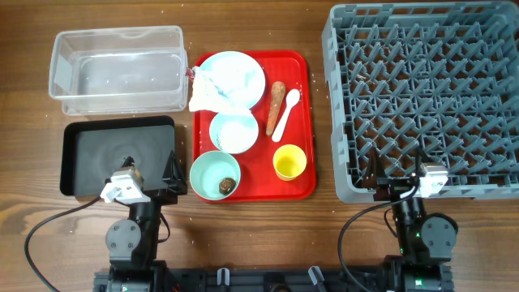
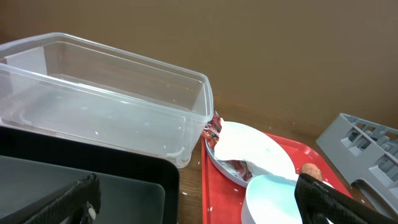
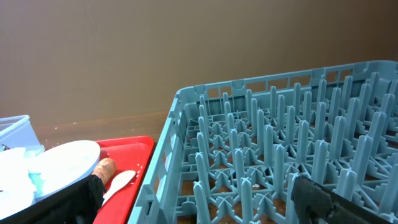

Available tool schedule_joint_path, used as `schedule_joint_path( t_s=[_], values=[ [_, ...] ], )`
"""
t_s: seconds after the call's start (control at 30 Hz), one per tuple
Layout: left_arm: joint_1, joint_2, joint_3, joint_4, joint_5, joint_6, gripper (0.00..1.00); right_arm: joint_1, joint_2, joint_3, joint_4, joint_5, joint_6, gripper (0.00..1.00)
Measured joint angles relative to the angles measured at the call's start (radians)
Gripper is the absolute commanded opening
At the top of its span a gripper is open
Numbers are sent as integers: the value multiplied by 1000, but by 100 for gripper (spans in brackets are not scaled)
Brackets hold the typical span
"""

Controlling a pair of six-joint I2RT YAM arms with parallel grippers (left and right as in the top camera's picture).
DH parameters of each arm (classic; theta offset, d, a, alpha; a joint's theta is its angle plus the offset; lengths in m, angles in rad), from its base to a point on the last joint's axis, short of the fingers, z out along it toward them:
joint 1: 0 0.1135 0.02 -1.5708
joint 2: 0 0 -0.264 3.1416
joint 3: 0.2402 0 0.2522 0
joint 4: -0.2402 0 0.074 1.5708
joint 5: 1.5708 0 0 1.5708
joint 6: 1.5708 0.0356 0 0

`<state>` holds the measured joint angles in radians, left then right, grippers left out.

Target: Sort waste into correct bins and load items into the dishwasher rack

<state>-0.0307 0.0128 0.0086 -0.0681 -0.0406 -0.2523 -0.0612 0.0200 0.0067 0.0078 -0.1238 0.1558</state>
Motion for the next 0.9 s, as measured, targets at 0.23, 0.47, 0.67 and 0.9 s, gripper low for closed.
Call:
schedule_joint_path(
  t_s=[0.23, 0.47, 0.67, 0.9],
  values=[
    [0, 0, 0, 0, 0, 0, 100, 0, 0, 0, 0, 0, 0, 100],
    [0, 0, 0, 0, 0, 0, 100, 0, 0, 0, 0, 0, 0, 100],
    [0, 0, 0, 0, 0, 0, 100, 0, 0, 0, 0, 0, 0, 100],
    [0, 0, 0, 2, 0, 0, 100, 0, 0, 0, 51, 1, 0, 100]
  ],
)
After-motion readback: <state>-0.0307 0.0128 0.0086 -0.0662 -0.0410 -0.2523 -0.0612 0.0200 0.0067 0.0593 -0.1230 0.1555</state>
